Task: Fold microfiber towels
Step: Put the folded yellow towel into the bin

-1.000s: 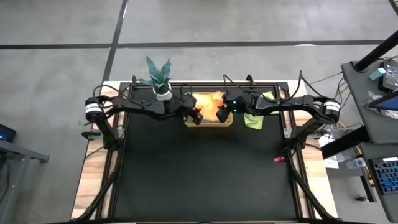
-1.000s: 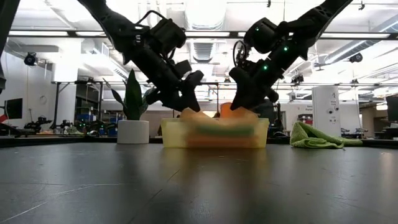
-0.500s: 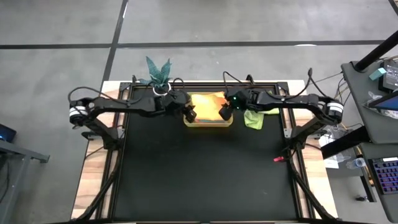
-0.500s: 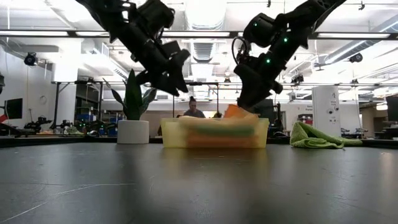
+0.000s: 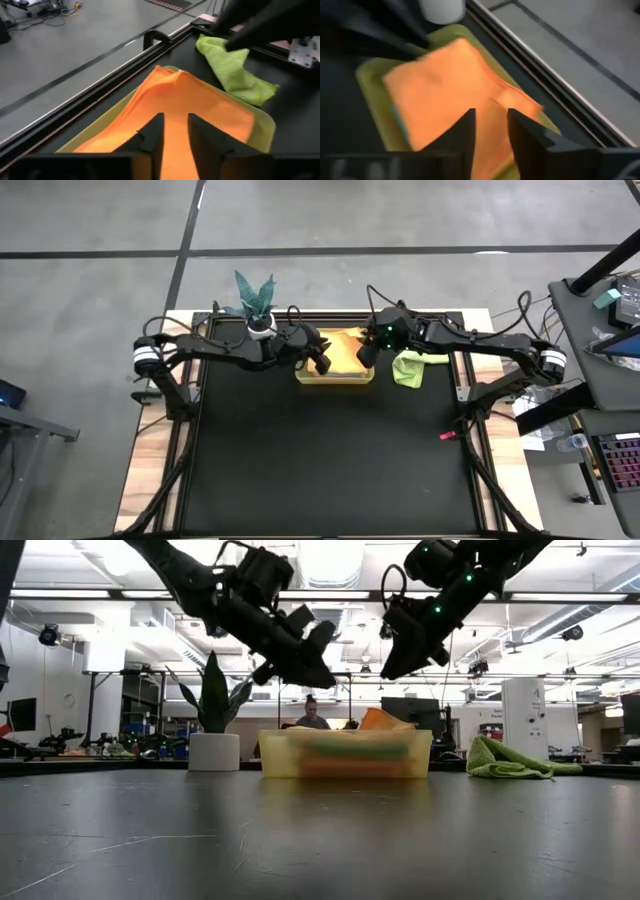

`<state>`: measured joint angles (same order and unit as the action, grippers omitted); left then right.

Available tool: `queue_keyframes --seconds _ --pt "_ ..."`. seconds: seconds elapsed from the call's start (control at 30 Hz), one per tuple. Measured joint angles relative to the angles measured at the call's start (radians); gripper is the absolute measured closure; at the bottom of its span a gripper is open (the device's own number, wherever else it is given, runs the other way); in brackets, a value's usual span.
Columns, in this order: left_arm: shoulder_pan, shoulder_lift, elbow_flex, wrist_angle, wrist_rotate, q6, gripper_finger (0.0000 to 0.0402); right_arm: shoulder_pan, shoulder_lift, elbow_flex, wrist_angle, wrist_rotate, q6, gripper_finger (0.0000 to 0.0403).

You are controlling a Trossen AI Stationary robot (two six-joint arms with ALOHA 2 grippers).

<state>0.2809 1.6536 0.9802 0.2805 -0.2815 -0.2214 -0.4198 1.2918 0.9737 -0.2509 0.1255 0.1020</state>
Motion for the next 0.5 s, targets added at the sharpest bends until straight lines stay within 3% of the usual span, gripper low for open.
queue_keyframes --seconds 0.2,0.5 --pt "0.016 0.08 0.009 0.052 -0.005 -0.005 0.0396 0.0 0.088 -0.001 0.085 -0.104 -0.03 0.0383" --pt "0.025 0.204 0.033 0.046 -0.01 -0.007 0.04 -0.019 0.267 -0.003 0.188 -0.098 -0.036 0.0394"
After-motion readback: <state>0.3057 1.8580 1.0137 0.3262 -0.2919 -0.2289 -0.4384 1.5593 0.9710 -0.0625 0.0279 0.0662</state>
